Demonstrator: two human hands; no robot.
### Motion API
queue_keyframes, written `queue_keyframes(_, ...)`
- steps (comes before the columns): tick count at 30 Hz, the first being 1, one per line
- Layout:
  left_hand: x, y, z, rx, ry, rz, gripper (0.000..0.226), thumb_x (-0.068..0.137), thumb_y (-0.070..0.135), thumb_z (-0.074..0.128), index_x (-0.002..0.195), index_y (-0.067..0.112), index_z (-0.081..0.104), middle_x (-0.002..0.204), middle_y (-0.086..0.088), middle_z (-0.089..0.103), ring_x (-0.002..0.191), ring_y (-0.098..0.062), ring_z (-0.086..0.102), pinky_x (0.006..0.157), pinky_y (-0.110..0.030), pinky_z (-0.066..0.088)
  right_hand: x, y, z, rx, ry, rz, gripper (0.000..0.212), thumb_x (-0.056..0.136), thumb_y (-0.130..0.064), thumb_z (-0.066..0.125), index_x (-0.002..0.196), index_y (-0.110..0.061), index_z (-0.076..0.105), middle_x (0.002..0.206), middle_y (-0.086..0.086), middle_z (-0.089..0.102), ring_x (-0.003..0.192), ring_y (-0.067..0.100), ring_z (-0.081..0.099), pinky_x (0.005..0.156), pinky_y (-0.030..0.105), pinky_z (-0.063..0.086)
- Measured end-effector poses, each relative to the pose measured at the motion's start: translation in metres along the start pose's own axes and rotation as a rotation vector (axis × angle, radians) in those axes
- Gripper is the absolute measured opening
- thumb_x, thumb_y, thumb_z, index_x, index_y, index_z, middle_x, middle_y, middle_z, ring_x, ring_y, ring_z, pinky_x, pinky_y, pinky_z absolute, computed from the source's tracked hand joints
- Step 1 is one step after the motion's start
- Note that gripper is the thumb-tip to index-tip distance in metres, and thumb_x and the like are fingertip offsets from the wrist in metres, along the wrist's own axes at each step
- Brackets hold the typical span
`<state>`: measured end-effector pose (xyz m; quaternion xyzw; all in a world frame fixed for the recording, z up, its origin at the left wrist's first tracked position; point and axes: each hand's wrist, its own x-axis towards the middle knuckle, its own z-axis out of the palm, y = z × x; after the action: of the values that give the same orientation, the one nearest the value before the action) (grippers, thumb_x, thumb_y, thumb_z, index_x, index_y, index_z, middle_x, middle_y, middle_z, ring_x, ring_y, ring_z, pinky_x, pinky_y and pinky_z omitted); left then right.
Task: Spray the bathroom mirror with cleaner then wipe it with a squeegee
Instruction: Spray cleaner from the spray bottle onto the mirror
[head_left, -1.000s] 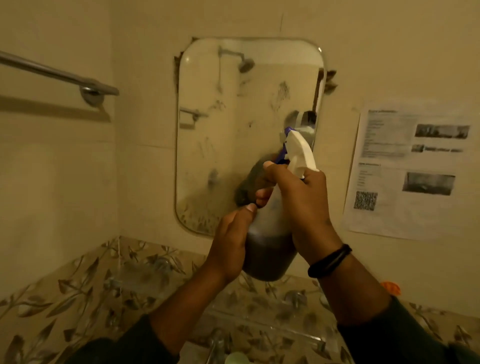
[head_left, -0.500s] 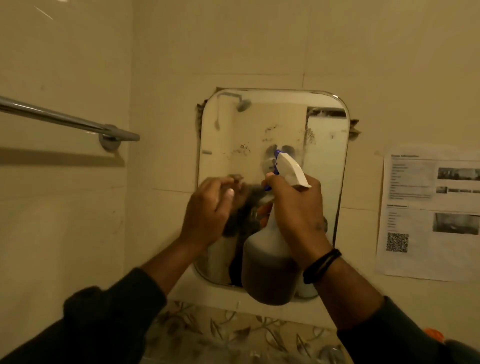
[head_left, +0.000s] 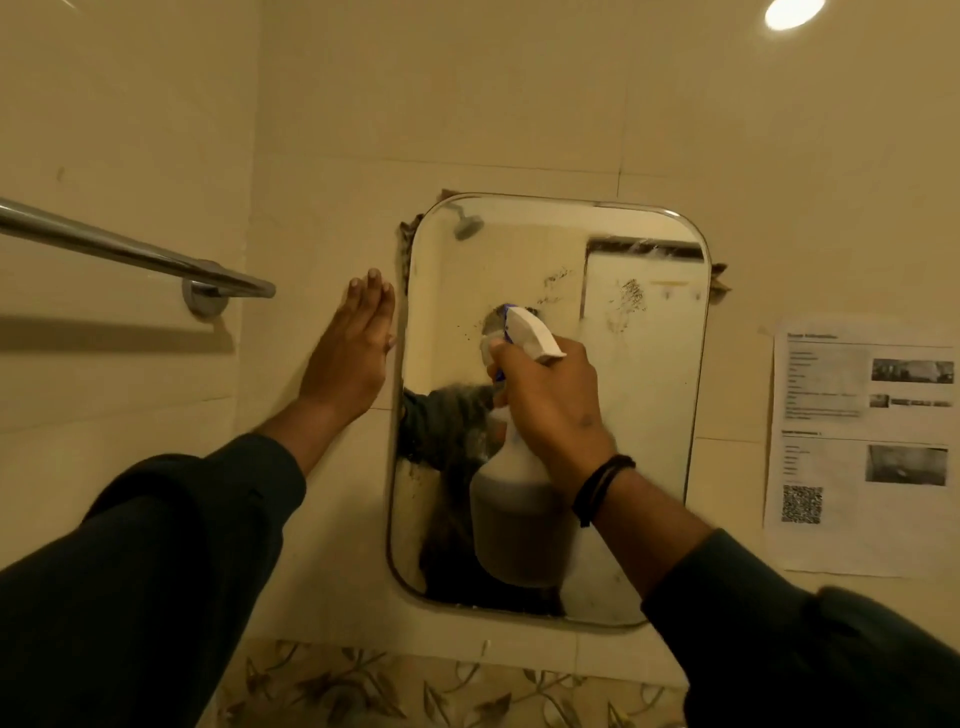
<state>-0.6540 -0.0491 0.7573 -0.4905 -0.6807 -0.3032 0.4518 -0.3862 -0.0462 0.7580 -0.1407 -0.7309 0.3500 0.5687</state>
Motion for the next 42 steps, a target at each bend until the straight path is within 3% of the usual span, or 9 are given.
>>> queue_keyframes(3,-0.001,-0.007,0.006,0.014,-0.006,0.028,0.061,0.106,0.021,0.035,0.158,0.009,0.005,0.167,-0.011,-0.002,0.153,-0.028,-0.004,0.125,-0.043,0.013,0.016,0.001,0.01,-0.064,0.021,-0.008,0.017,0.095,-0.028,0.057,0.079,-0.025,0.056,0.076,0.002,0.062,0.066,0.013,0.058,0.06,0.021,0.051)
queue_keyframes(6,-0.002,-0.01,0.009,0.026,0.003,0.027,0.061,0.106,0.023,0.033,0.158,0.011,0.003,0.167,-0.009,-0.003,0.153,-0.027,-0.005,0.125,-0.043,0.013,0.028,0.0,0.023,-0.093,0.038,-0.008,0.027,0.094,-0.028,0.056,0.07,-0.031,0.047,0.078,0.005,0.065,0.073,0.02,0.064,0.067,0.032,0.056)
queue_keyframes(8,-0.002,-0.008,0.009,0.02,0.008,0.022,0.062,0.106,0.024,0.033,0.158,0.012,0.002,0.167,-0.008,-0.004,0.154,-0.026,-0.005,0.125,-0.041,0.014,0.035,-0.002,0.029,-0.104,0.061,0.004,0.026,0.093,-0.029,0.057,0.069,-0.03,0.047,0.083,0.011,0.069,0.079,0.026,0.067,0.072,0.041,0.059)
queue_keyframes(12,-0.003,-0.008,0.009,0.022,0.02,0.031,0.061,0.106,0.023,0.033,0.158,0.01,0.003,0.167,-0.01,-0.002,0.153,-0.026,-0.005,0.125,-0.042,0.014,0.046,-0.008,0.038,-0.141,0.12,0.0,0.024,0.09,-0.032,0.056,0.067,-0.03,0.05,0.073,0.0,0.063,0.077,0.022,0.064,0.076,0.044,0.057)
queue_keyframes(16,-0.003,-0.008,0.012,0.017,0.03,0.012,0.062,0.106,0.025,0.032,0.158,0.012,0.002,0.167,-0.008,-0.005,0.153,-0.025,-0.007,0.126,-0.041,0.013,0.051,-0.012,0.042,-0.183,0.157,0.006,0.027,0.089,-0.035,0.053,0.064,-0.03,0.045,0.08,0.006,0.067,0.085,0.031,0.066,0.081,0.052,0.056)
queue_keyframes(24,-0.003,-0.01,0.012,0.017,0.027,0.027,0.061,0.107,0.023,0.032,0.158,0.012,0.002,0.167,-0.008,-0.004,0.154,-0.025,-0.006,0.126,-0.042,0.014,0.052,-0.004,0.035,-0.261,0.2,0.006,0.032,0.092,-0.039,0.053,0.062,-0.031,0.045,0.065,-0.009,0.056,0.067,0.016,0.059,0.082,0.051,0.055)
queue_keyframes(29,-0.003,-0.011,0.013,0.012,0.033,0.034,0.061,0.106,0.023,0.033,0.158,0.011,0.003,0.167,-0.008,-0.003,0.154,-0.025,-0.005,0.125,-0.042,0.013,0.051,0.0,0.02,-0.19,0.209,0.04,0.029,0.092,-0.042,0.056,0.066,-0.032,0.048,0.071,-0.008,0.058,0.074,0.019,0.061,0.085,0.053,0.055)
queue_keyframes(35,-0.003,-0.011,0.015,0.015,0.035,0.041,0.061,0.106,0.021,0.035,0.158,0.009,0.005,0.167,-0.009,-0.002,0.154,-0.027,-0.003,0.126,-0.043,0.012,0.045,0.006,-0.009,-0.273,0.273,0.031,0.03,0.09,-0.05,0.049,0.068,-0.029,0.055,0.071,-0.005,0.063,0.078,0.024,0.064,0.089,0.055,0.05)
queue_keyframes(42,-0.003,-0.009,0.013,-0.005,0.029,0.022,0.06,0.106,0.021,0.034,0.158,0.01,0.005,0.167,-0.007,-0.004,0.154,-0.025,-0.006,0.126,-0.042,0.008,0.036,0.017,-0.043,-0.239,0.325,0.031,0.028,0.089,-0.048,0.055,0.066,-0.032,0.054,0.069,-0.01,0.06,0.072,0.016,0.061,0.088,0.056,0.051)
